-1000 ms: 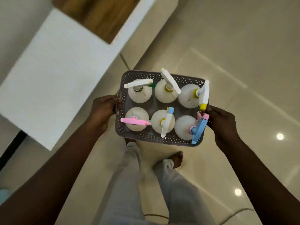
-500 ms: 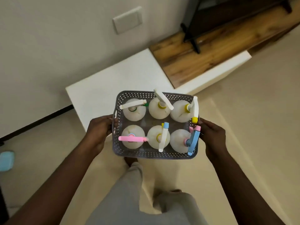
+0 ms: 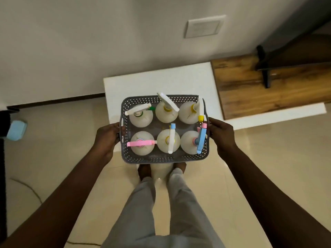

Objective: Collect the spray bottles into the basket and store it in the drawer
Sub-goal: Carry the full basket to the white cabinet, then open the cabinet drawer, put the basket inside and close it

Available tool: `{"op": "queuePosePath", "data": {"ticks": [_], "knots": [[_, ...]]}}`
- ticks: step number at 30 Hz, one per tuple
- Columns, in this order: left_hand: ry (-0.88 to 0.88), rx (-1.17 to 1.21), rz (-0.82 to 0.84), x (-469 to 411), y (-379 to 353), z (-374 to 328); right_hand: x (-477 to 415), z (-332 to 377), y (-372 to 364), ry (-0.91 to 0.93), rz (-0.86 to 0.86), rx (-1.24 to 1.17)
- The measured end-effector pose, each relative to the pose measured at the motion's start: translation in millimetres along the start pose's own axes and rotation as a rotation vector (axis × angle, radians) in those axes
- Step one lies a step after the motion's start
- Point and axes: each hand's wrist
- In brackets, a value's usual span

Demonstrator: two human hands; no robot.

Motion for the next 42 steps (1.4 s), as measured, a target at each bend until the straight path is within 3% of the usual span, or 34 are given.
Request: {"op": "queuePosePath", "data": {"ticks": [15,42], "knots": [[0.028,0.048,-0.131,-105,-25,29,-130,15,-44,-0.004,0.128,0.100],[0.010,0.040,-0.154,-131,-28,52,-154,-14,-55,-0.035,0.096,0.029]]}}
Point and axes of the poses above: each hand's wrist, its own x-axis away from the middle knuckle, its own y-axis out of the back of the hand, z = x × y, and after that the axes turned 7 degrees about x, right-handed
